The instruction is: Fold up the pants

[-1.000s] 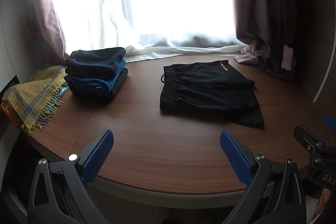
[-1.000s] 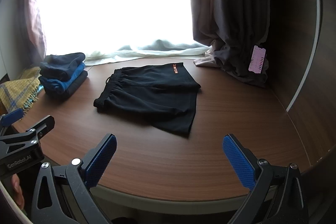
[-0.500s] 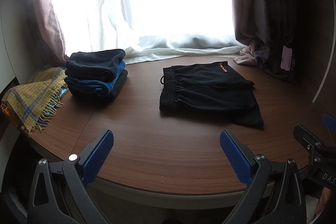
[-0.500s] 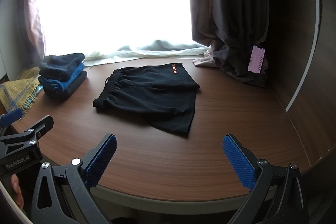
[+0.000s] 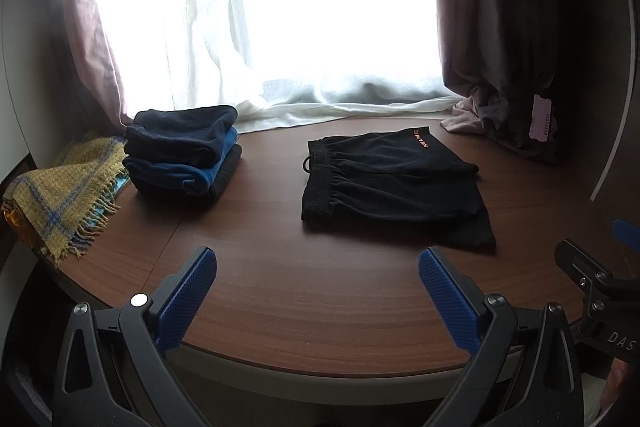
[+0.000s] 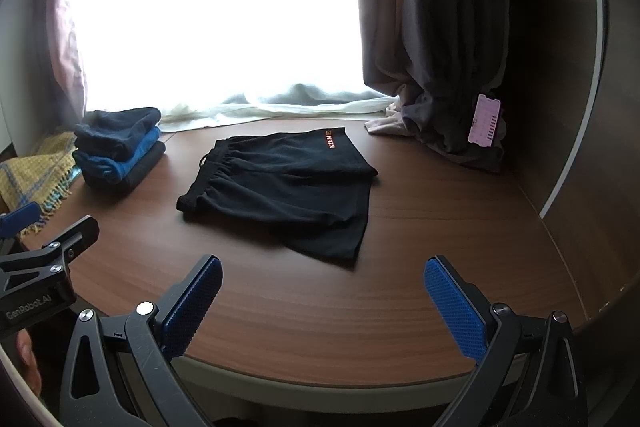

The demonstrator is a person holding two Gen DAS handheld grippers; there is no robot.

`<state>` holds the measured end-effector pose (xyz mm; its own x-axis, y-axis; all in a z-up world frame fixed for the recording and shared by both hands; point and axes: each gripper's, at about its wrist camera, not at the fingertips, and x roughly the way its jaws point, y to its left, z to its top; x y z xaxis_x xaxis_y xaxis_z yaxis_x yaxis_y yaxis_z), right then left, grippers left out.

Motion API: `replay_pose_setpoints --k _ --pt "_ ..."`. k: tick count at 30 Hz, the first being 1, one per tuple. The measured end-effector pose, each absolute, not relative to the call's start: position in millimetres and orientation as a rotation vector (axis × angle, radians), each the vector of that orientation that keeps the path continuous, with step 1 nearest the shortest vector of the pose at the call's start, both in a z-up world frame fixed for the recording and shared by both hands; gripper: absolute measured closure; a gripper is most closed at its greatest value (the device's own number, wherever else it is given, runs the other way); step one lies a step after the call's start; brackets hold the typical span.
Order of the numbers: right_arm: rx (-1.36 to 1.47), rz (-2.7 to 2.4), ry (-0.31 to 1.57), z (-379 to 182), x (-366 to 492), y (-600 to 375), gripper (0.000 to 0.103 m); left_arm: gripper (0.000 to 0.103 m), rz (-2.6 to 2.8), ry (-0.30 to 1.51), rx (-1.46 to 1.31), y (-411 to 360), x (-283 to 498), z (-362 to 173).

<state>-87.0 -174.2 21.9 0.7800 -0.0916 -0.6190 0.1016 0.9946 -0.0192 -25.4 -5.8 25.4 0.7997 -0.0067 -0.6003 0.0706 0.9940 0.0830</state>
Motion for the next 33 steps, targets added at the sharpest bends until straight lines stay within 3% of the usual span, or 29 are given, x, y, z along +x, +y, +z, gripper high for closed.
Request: replay_pose_setpoints --k 33 --pt "0.021 -0.137 0.702 12.9 -67.3 -164.6 0.001 0.000 -0.060 0.658 0.113 12.2 4.7 13.0"
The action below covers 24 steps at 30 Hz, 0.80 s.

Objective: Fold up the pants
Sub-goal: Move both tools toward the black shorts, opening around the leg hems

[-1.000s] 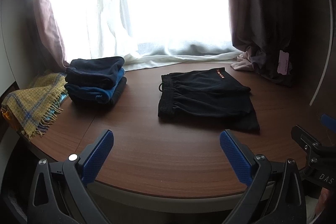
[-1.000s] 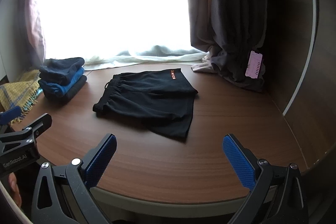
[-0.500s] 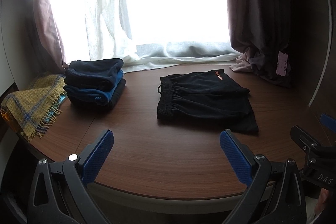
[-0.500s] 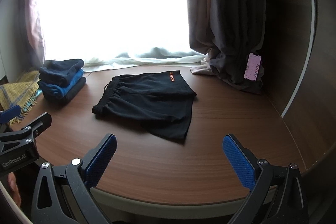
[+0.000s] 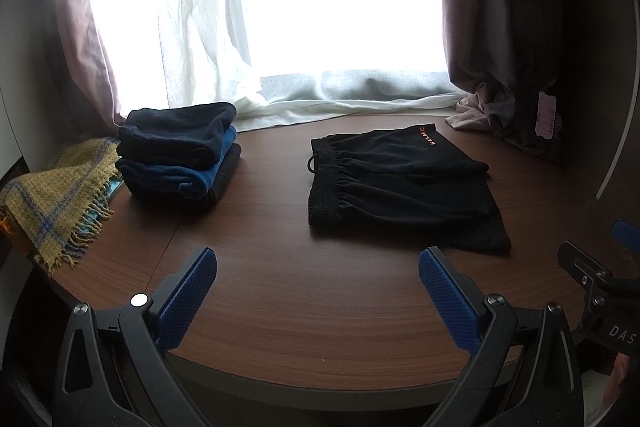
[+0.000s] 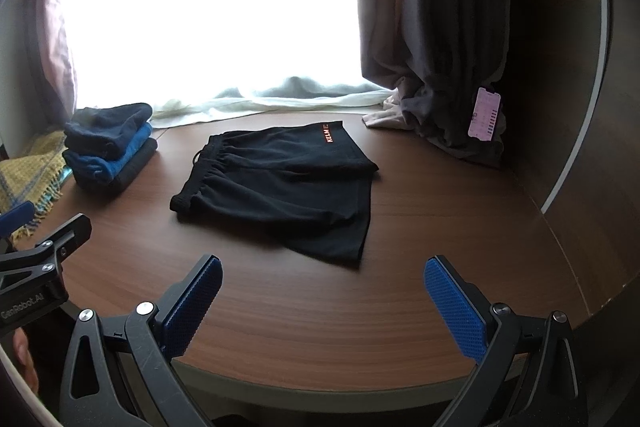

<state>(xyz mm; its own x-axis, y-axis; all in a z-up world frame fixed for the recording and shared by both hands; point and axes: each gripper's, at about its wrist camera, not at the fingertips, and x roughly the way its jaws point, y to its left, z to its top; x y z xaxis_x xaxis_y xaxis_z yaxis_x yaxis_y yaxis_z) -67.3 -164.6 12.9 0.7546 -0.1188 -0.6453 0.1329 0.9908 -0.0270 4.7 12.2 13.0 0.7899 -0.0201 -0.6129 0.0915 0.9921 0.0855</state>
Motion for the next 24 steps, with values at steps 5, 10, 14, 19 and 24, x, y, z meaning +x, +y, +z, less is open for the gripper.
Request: replay_pose_setpoints --k 5,10,14,19,24 --pt "0.017 -0.190 0.727 1.6 -48.4 -156.5 0.001 0.005 -0.072 0.661 0.166 24.4 31.5 -0.1" --pt "0.008 -0.256 0.747 -11.3 -27.7 -147.0 0.001 0.014 -0.133 0.678 0.199 39.5 65.3 -11.5" --pt "-0.046 -0.291 0.766 -22.8 -12.7 -134.4 0.001 0.016 -0.199 0.664 0.260 44.5 86.9 -22.5" --pt "-0.086 -0.339 0.788 -39.6 1.5 -128.5 0.002 0.021 -0.281 0.688 0.338 40.9 109.5 -45.6" --pt "-0.081 -0.365 0.844 -61.1 18.0 -139.7 0.010 0.026 -0.314 0.700 0.417 30.6 124.4 -66.6"
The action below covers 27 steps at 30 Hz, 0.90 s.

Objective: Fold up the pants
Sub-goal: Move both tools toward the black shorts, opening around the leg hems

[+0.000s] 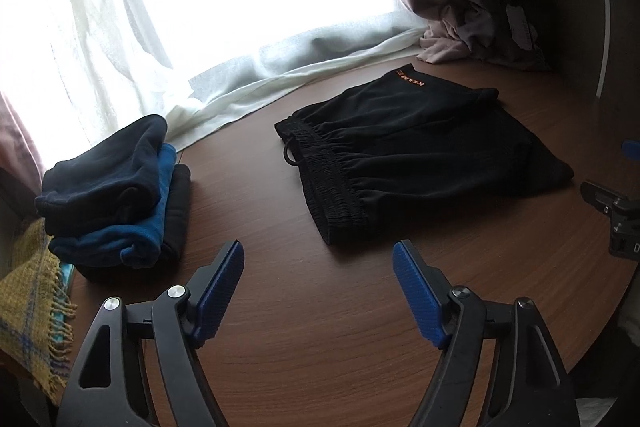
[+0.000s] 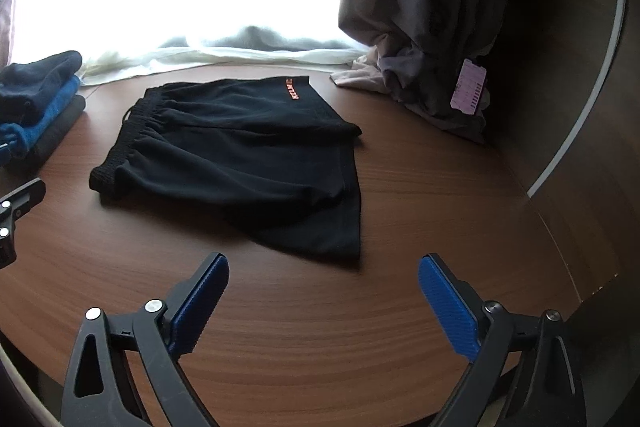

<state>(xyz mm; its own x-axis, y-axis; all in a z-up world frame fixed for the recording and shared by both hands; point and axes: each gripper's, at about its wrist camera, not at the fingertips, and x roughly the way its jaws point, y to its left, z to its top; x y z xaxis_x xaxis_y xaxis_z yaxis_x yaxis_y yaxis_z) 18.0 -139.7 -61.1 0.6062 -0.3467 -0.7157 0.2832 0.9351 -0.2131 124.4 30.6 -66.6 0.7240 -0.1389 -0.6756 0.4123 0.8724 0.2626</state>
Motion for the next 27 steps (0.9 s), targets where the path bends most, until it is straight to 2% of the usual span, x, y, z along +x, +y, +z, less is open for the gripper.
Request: replay_pose_setpoints --k 5,9,27 --pt "-0.151 -0.303 0.920 -88.1 36.3 -151.1 0.019 0.031 -0.354 0.724 0.498 21.6 136.4 -87.6" --pt "-0.209 -0.243 0.970 -105.7 48.6 -158.1 0.023 0.039 -0.376 0.762 0.550 13.1 147.5 -104.8" --pt "-0.306 -0.201 0.992 -128.0 75.3 -178.3 0.035 0.039 -0.422 0.777 0.666 -22.8 180.5 -131.1"
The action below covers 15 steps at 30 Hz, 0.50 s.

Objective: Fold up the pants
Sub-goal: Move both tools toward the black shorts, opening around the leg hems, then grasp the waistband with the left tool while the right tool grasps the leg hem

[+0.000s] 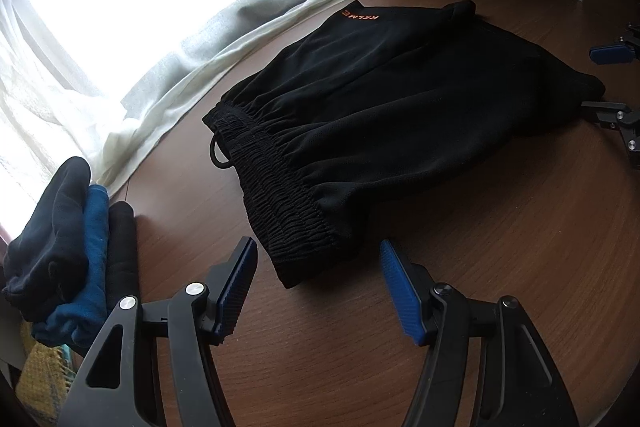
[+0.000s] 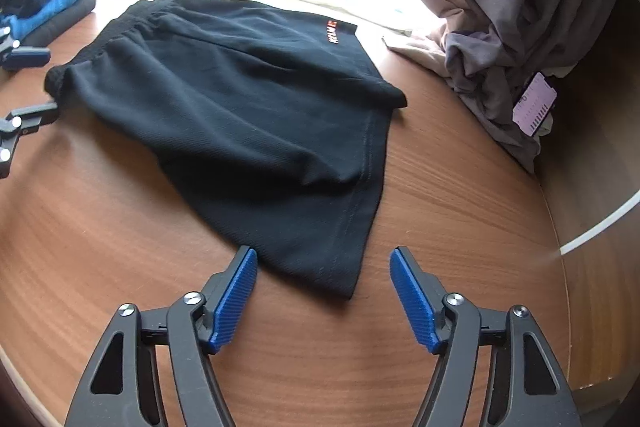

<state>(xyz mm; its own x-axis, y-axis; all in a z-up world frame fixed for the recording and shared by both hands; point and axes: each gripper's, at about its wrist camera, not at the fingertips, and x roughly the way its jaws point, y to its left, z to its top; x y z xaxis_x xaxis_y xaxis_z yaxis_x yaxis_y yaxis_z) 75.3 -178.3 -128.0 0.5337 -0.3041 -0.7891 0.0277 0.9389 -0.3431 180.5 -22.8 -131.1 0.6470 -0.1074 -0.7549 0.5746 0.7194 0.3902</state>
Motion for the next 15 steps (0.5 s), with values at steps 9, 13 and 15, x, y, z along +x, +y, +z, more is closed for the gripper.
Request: replay_pose_setpoints --k 9,13,15 --pt "-0.344 -0.222 0.976 -130.5 82.5 -179.6 0.055 0.043 -0.382 0.762 0.684 -30.8 192.4 -132.9" --pt "-0.313 -0.232 0.987 -130.0 82.8 -182.9 0.056 0.051 -0.385 0.777 0.664 -30.0 196.4 -133.2" --pt "-0.290 -0.235 0.992 -130.0 83.5 -185.0 0.056 0.057 -0.395 0.788 0.656 -30.2 197.8 -134.0"
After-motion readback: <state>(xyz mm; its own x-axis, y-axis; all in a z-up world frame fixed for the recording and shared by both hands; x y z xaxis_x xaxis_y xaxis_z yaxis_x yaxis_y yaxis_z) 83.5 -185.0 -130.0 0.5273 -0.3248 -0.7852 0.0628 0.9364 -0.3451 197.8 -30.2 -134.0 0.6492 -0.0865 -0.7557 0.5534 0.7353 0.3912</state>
